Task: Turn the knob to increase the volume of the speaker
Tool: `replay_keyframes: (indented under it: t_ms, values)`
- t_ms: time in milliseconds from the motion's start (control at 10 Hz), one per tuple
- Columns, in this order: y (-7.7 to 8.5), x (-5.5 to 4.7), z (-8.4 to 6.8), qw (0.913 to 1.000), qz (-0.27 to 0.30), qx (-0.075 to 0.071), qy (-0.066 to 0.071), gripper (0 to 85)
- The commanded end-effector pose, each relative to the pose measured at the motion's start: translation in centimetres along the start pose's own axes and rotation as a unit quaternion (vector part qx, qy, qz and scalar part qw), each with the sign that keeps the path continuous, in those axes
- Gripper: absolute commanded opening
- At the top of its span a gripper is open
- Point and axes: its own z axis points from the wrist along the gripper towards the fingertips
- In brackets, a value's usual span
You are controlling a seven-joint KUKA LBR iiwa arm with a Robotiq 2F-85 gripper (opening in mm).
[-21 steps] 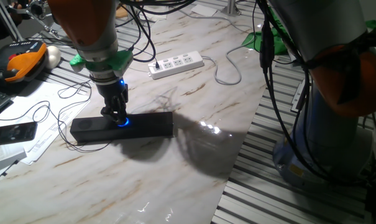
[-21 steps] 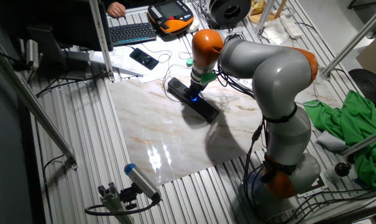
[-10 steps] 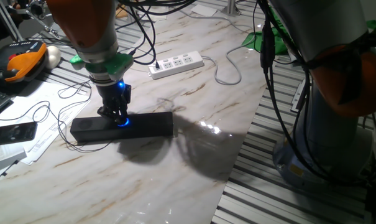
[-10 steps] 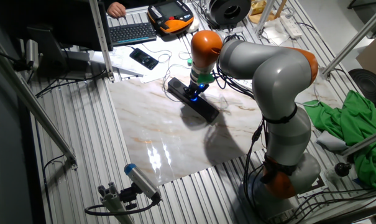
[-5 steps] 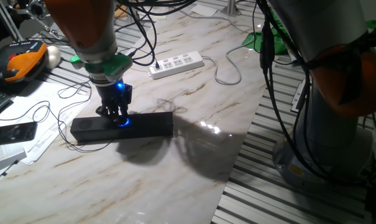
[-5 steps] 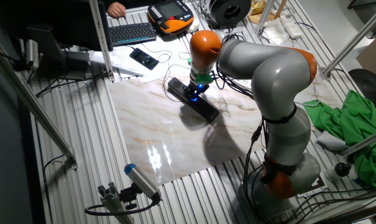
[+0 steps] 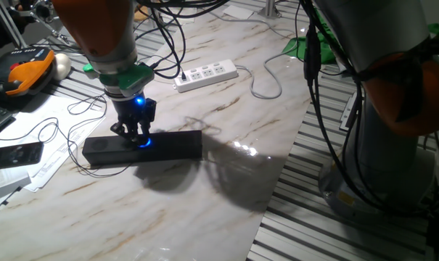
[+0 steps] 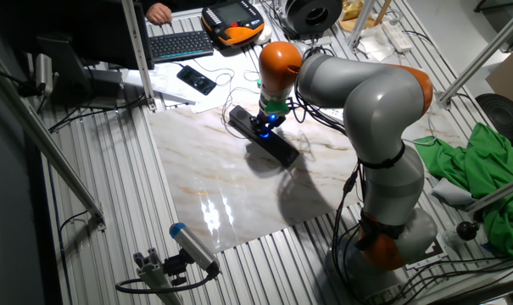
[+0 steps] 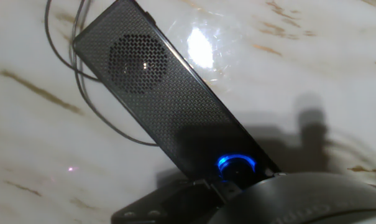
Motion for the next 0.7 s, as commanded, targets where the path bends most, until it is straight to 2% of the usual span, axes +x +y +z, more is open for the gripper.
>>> replay_keyframes:
  t_ms: [0,200,600]
  values:
    - [0.03,0.01,-0.01,1.0,0.004,0.0,0.0,17.0]
    - [0.07,0.12,0.04,0.9997,0.025,-0.002,0.0,17.0]
    - [0.18,0.37,0.12,0.9981,0.062,0.002,-0.005,17.0]
